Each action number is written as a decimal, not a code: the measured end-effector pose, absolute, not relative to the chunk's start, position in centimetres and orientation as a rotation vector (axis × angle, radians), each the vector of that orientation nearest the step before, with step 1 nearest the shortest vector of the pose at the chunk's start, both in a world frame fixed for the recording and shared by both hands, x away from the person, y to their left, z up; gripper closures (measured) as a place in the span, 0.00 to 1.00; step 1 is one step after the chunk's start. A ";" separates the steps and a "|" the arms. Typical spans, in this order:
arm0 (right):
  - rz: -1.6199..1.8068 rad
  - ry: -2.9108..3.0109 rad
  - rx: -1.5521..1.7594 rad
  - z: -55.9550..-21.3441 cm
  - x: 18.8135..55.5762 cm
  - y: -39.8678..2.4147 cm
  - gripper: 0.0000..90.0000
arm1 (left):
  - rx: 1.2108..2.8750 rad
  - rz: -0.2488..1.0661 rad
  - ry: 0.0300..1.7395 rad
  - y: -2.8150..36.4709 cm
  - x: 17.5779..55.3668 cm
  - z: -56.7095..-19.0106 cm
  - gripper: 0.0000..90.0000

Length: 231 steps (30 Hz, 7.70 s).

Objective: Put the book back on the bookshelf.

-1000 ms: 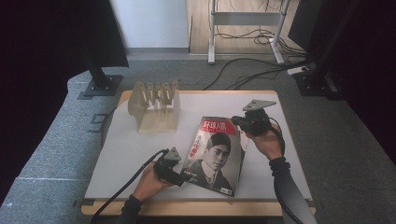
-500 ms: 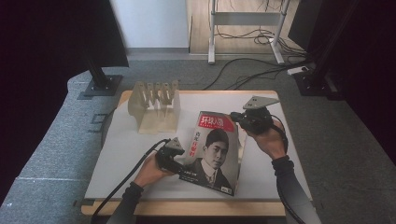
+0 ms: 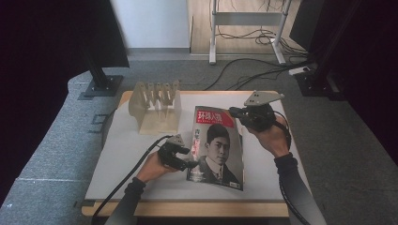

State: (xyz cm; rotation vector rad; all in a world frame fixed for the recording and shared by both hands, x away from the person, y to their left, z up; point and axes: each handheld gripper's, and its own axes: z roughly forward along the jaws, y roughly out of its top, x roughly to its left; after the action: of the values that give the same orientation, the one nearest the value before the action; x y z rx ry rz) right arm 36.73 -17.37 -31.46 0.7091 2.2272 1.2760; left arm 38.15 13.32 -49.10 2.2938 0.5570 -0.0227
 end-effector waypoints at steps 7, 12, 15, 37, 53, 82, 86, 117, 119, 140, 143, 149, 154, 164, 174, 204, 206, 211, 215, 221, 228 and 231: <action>1.310 2.228 0.644 -30.6 36.0 -16.9 0.95 | 2.315 -0.046 0.532 13.0 38.5 -49.1 0.53; 1.311 2.238 0.624 -30.5 36.0 -16.7 0.95 | 2.301 -0.128 0.534 13.3 38.8 -48.9 0.70; 1.305 2.235 0.623 -30.5 36.1 -16.7 0.95 | 2.288 -0.165 0.523 13.5 38.7 -48.5 0.80; 1.318 2.176 0.642 -29.7 35.8 -18.4 0.95 | 2.255 0.219 0.464 15.1 37.2 -46.4 0.97; 1.340 2.175 0.619 -30.3 33.5 -20.6 0.95 | 2.231 0.312 0.364 14.3 35.9 -43.6 0.87; 1.288 2.185 0.691 -31.6 34.2 -22.1 0.54 | 2.183 0.303 0.316 13.3 36.2 -39.3 0.96; 1.285 2.237 0.714 -32.7 35.0 -22.3 0.40 | 2.185 0.302 0.309 13.3 36.2 -39.3 0.96; 1.287 2.193 0.675 -30.7 35.3 -22.0 0.94 | 2.178 0.286 0.337 13.4 36.4 -39.2 0.95; 1.281 2.196 0.675 -30.6 35.2 -21.9 0.95 | 2.149 0.278 0.343 13.6 36.4 -38.9 0.90; 1.292 2.173 0.654 -30.6 34.9 -22.0 0.82 | 2.091 0.351 0.460 15.0 36.3 -34.2 0.96; 1.296 2.173 0.665 -30.8 35.0 -22.1 0.77 | 2.080 0.352 0.494 16.0 36.3 -34.1 0.96; 1.281 2.207 0.691 -32.2 35.4 -21.9 0.65 | 2.061 0.347 0.567 18.3 36.3 -33.9 0.97; 1.279 2.223 0.725 -33.3 35.8 -21.9 0.57 | 2.034 0.370 0.617 20.2 36.0 -33.2 0.97; 1.252 2.251 0.751 -34.7 35.9 -21.9 0.53 | 1.993 0.424 0.717 23.6 35.6 -32.2 0.97; 1.210 2.301 0.773 -37.0 36.1 -21.7 0.44 | 1.947 0.482 0.821 26.8 35.4 -31.4 0.97; 1.177 2.406 0.946 -47.9 35.4 -22.1 0.25 | 1.820 0.607 1.055 33.0 36.1 -29.8 0.97; 1.177 2.411 0.958 -48.4 35.3 -22.2 0.26 | 1.813 0.614 1.068 33.0 36.6 -29.9 0.97; 1.177 2.415 0.972 -49.3 35.1 -22.4 0.26 | 1.789 0.640 1.098 32.6 38.1 -30.3 0.97; 1.171 2.428 0.974 -49.7 35.1 -22.4 0.26 | 1.759 0.659 1.119 32.2 39.4 -30.9 0.97; 1.166 2.436 0.982 -50.0 35.0 -22.5 0.26 | 1.709 0.690 1.129 31.5 41.2 -31.9 0.97; 1.167 2.441 0.988 -50.5 34.9 -22.7 0.27 | 1.650 0.720 1.097 31.8 41.9 -34.9 0.96; 1.165 2.445 0.999 -50.8 34.9 -22.9 0.27 | 1.668 0.703 1.106 32.6 41.6 -35.4 0.96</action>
State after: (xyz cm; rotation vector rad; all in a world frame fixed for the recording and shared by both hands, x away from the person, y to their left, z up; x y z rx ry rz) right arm 34.91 -22.86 -50.76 0.9990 2.4449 1.1654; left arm 41.62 32.61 -35.37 1.6676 1.1056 0.7026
